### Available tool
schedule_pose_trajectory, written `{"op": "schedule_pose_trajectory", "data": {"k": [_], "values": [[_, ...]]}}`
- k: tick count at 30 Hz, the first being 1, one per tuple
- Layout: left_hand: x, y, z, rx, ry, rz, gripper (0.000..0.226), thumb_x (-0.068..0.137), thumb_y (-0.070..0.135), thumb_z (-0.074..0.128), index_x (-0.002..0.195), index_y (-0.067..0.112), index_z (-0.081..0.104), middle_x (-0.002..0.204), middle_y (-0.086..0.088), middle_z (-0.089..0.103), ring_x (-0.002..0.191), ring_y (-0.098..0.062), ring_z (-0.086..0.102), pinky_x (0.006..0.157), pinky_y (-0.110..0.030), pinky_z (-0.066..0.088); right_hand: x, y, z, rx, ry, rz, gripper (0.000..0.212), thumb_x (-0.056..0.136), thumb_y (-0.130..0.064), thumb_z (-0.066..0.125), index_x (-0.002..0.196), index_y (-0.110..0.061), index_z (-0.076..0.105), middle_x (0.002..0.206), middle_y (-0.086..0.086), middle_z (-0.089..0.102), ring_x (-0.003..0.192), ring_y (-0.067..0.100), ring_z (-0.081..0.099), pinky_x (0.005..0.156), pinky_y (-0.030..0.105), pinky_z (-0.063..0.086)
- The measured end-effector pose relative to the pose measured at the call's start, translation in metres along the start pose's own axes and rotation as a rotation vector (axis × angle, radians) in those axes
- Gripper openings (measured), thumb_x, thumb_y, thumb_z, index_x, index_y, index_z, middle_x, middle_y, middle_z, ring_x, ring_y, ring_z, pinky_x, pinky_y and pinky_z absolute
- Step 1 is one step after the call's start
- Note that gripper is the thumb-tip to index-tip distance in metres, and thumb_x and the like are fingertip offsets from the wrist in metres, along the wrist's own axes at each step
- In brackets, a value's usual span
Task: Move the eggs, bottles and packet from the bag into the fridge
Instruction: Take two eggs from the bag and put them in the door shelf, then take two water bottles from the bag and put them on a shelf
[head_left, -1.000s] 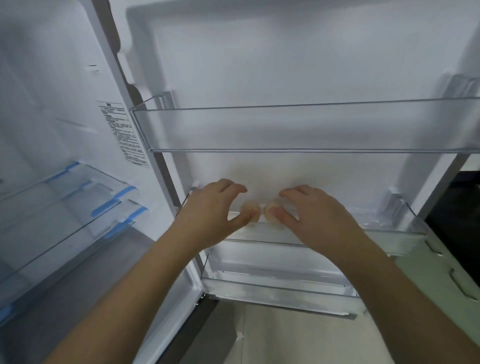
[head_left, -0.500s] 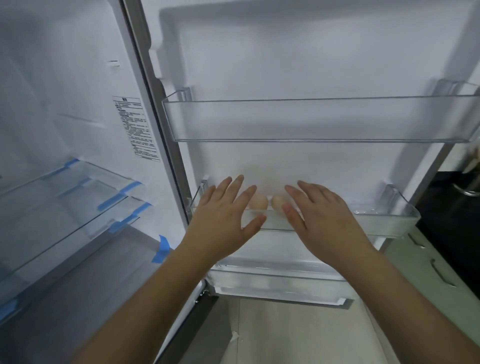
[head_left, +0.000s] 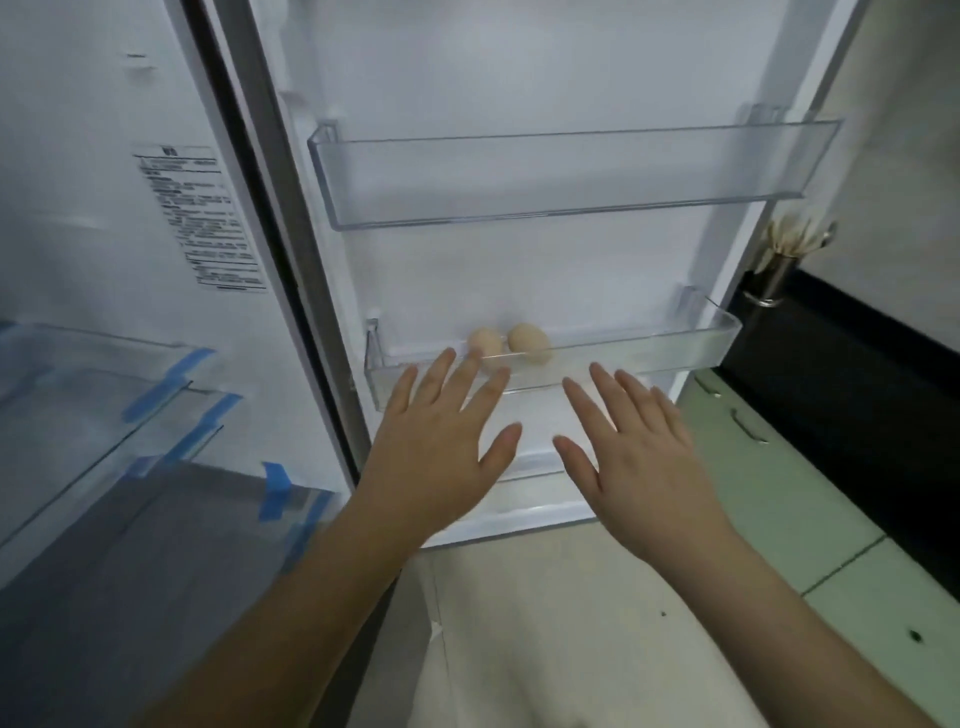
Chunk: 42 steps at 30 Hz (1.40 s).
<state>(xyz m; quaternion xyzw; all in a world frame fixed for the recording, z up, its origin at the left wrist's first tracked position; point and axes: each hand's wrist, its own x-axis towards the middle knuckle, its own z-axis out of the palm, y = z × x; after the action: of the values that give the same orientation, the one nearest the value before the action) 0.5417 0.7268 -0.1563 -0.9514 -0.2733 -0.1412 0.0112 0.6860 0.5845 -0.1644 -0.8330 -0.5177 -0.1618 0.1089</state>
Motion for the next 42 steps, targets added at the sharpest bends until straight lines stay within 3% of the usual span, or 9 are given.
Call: {"op": "schedule_pose_trajectory", "data": {"k": [5,8,15,19,23,30,35,39,42], "values": [[0.000,0.036,0.013,-0.019,-0.017,0.124,0.072,0.093,0.065,0.004,0.154,0.032,0.022,0.163,0.000,0.016,0.151,-0.024,0.011,0.121,-0.050,0.007,-0.045,0.023,-0.008,-0.110,-0.052,0.153,0.059,0.098,-0.051,0.027,0.143,-0.016,0.044,0.146,0.014,0.046,0.133,0.034,0.042,0.112,0.044,0.019],[0.002,0.061,0.014,0.024,-0.002,0.225,0.065,0.096,0.057,0.015,0.151,0.028,0.033,0.159,-0.005,0.030,0.147,-0.029,0.025,0.118,-0.052,0.016,-0.069,0.036,-0.019,-0.150,-0.077,0.264,0.060,0.097,-0.051,0.025,0.142,-0.017,0.044,0.143,0.013,0.049,0.132,0.033,0.044,0.112,0.047,0.028],[0.002,0.124,0.004,-0.054,-0.010,0.408,0.066,0.094,0.052,0.015,0.150,0.026,0.036,0.157,-0.006,0.034,0.146,-0.029,0.027,0.117,-0.051,0.018,-0.126,0.068,-0.049,-0.217,-0.068,0.429,0.062,0.096,-0.053,0.022,0.143,-0.018,0.043,0.149,0.009,0.043,0.138,0.029,0.037,0.114,0.045,0.023],[-0.010,0.173,0.002,-0.077,-0.025,0.523,0.066,0.093,0.050,0.013,0.152,0.027,0.030,0.160,-0.005,0.028,0.148,-0.027,0.022,0.119,-0.050,0.015,-0.173,0.084,-0.068,-0.268,-0.054,0.527,0.059,0.096,-0.052,0.028,0.142,-0.020,0.044,0.148,0.009,0.044,0.137,0.029,0.039,0.114,0.044,0.023],[-0.031,0.230,-0.008,-0.112,-0.030,0.632,0.064,0.092,0.044,0.015,0.151,0.026,0.032,0.157,-0.007,0.034,0.146,-0.028,0.025,0.118,-0.051,0.020,-0.228,0.102,-0.090,-0.283,-0.033,0.639,0.058,0.096,-0.051,0.028,0.141,-0.020,0.046,0.147,0.009,0.046,0.135,0.030,0.042,0.113,0.045,0.025],[-0.086,0.331,-0.024,-0.129,-0.094,0.824,0.074,0.086,0.050,-0.003,0.156,0.029,0.014,0.164,-0.002,0.013,0.151,-0.022,0.007,0.121,-0.043,0.007,-0.344,0.127,-0.135,-0.313,-0.001,0.834,0.060,0.095,-0.051,0.025,0.139,-0.017,0.050,0.145,0.010,0.048,0.134,0.032,0.042,0.113,0.049,0.025],[-0.121,0.396,-0.027,-0.101,-0.114,0.979,0.064,0.096,0.049,0.009,0.156,0.029,0.015,0.165,0.000,0.010,0.151,-0.020,0.005,0.121,-0.041,0.003,-0.421,0.134,-0.158,-0.340,-0.017,0.996,0.060,0.095,-0.051,0.026,0.137,-0.017,0.052,0.143,0.011,0.050,0.133,0.033,0.043,0.112,0.053,0.026],[-0.158,0.445,-0.025,-0.132,-0.120,1.114,0.071,0.089,0.052,0.000,0.155,0.030,0.016,0.164,0.001,0.012,0.151,-0.019,0.006,0.121,-0.041,0.004,-0.476,0.139,-0.181,-0.364,-0.018,1.098,0.061,0.095,-0.051,0.025,0.138,-0.017,0.051,0.144,0.011,0.049,0.133,0.033,0.043,0.111,0.052,0.029],[-0.179,0.479,-0.026,-0.162,-0.120,1.198,0.068,0.093,0.053,0.005,0.155,0.030,0.017,0.164,0.001,0.013,0.151,-0.019,0.006,0.122,-0.041,0.005,-0.509,0.141,-0.197,-0.395,-0.014,1.170,0.060,0.095,-0.051,0.026,0.137,-0.017,0.052,0.143,0.012,0.049,0.132,0.034,0.044,0.111,0.052,0.030]]}}
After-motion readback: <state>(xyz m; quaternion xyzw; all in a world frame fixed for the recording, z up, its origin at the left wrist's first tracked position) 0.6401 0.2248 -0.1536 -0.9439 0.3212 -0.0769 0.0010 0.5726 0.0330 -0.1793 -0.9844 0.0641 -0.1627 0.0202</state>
